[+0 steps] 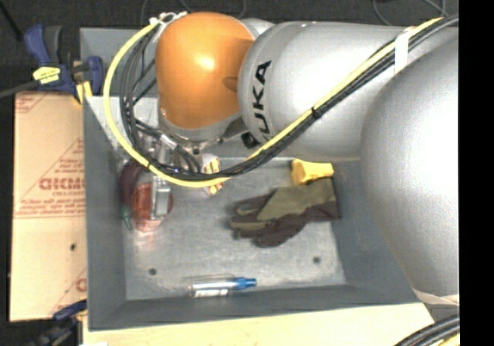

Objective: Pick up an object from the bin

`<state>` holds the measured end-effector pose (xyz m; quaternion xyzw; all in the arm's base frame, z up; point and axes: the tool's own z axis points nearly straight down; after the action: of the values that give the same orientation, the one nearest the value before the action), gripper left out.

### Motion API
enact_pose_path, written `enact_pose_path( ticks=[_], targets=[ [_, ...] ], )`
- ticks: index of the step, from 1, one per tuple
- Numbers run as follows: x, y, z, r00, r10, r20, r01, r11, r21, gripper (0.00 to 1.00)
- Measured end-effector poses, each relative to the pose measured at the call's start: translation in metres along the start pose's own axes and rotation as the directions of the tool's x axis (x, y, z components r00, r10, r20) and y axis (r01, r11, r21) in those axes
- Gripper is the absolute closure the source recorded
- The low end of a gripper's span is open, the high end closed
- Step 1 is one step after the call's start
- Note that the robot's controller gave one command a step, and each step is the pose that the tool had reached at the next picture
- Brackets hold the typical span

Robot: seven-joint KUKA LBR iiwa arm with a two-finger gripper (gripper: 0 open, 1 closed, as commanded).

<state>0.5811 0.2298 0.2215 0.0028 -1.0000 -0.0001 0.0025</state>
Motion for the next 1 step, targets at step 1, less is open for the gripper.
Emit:
enact_pose_path(
  ticks=[1],
  targets=[
    [-0.0018,-0.0013,-0.0052,1.000,0.005,0.008,-0.005,1.000,-0.002,0.00]
  ],
)
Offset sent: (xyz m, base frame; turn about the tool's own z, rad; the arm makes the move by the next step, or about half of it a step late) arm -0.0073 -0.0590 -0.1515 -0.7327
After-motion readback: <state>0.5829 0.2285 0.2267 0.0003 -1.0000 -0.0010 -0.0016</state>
